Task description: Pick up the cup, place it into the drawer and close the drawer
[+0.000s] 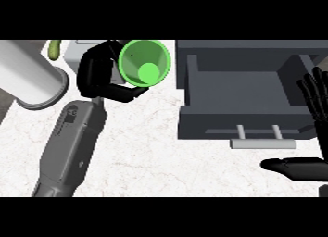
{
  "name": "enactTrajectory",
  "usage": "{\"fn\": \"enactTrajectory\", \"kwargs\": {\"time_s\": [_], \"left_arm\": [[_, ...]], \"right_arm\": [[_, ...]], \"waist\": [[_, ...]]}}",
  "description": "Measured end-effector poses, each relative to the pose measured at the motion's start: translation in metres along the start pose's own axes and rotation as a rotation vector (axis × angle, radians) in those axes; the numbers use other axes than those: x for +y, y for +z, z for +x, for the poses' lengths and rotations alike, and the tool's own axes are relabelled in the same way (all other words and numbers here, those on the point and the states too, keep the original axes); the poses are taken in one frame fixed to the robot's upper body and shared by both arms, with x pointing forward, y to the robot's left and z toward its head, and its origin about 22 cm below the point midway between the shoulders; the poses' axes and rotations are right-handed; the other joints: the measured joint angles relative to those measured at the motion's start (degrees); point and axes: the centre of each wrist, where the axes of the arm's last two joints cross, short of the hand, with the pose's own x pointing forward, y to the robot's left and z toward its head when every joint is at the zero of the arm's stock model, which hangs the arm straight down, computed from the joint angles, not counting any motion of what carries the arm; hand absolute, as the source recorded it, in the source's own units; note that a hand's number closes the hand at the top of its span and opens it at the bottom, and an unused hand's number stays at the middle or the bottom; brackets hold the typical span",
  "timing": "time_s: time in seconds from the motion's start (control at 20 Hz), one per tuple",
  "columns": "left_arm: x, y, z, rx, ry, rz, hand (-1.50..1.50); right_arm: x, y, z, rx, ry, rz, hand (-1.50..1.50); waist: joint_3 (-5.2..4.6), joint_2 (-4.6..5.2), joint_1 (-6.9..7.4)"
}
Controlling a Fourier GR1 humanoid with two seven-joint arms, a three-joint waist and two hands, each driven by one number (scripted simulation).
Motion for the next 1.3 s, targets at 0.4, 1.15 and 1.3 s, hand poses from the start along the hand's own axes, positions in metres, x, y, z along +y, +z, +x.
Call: {"fn": "enactTrajectory", "kwargs": {"time_s": [0.4,1.15,1.3], "left_arm": [[-0.063,-0.064,0.032,0.035,-0.059,-0.057,1.50],[-0.133,-0.103,0.019,0.207,-0.112,-0.035,1.50],[-0.139,-0.103,0.015,0.227,-0.134,-0.044,1.50]], "right_arm": [[-0.004,-0.003,0.003,0.001,-0.001,0.002,-1.50],[-0.003,-0.006,0.003,-0.014,-0.008,0.025,-1.50],[-0.005,-0.007,0.002,-0.021,-0.012,0.029,-1.50]], "waist": [[-0.02,0.27,-0.80],[-0.03,0.70,-2.52],[-0.02,0.77,-2.81]]}}
